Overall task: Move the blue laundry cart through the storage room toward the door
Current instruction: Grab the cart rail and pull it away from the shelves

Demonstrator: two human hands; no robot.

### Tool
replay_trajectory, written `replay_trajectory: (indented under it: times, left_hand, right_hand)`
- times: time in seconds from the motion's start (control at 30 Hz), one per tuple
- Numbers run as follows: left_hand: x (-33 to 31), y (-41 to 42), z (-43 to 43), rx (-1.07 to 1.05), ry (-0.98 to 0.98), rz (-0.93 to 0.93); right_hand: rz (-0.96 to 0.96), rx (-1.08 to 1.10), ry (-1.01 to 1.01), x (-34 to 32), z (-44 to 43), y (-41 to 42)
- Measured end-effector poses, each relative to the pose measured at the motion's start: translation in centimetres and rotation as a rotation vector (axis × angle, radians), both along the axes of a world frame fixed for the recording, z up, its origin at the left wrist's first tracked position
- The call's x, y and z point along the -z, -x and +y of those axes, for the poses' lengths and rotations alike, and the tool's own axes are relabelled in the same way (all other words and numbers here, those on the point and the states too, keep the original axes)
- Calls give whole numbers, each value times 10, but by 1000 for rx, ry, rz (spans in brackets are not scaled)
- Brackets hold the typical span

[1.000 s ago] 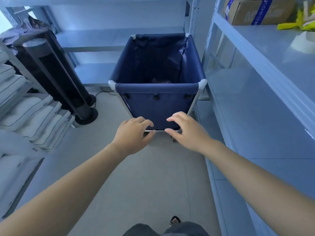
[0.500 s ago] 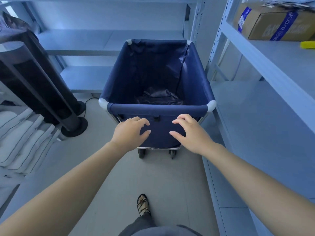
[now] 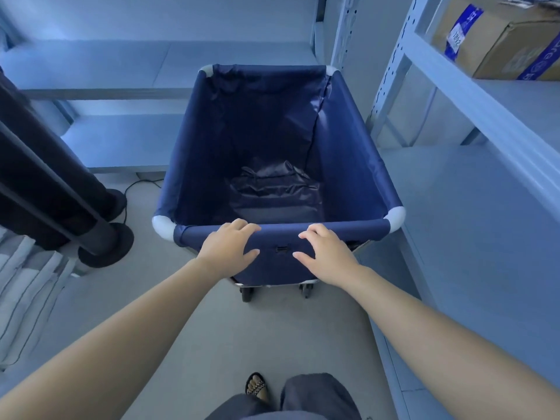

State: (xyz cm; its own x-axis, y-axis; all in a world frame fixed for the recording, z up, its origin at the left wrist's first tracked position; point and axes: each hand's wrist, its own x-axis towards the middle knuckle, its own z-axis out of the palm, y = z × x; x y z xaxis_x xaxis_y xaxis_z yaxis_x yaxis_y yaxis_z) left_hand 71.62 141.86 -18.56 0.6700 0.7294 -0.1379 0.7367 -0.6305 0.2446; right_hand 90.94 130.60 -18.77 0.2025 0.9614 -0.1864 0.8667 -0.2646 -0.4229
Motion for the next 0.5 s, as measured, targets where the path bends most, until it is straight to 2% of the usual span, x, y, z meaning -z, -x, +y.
replay_trajectory:
  times: [0.33,0.5]
  left_hand:
    - [27,-46,39,8,75,197]
    - [42,-57,47,-47,172,274]
  right_hand:
    - [-29,-72,92,29,49,-34]
    - [-15,-63,228,43,65,-65]
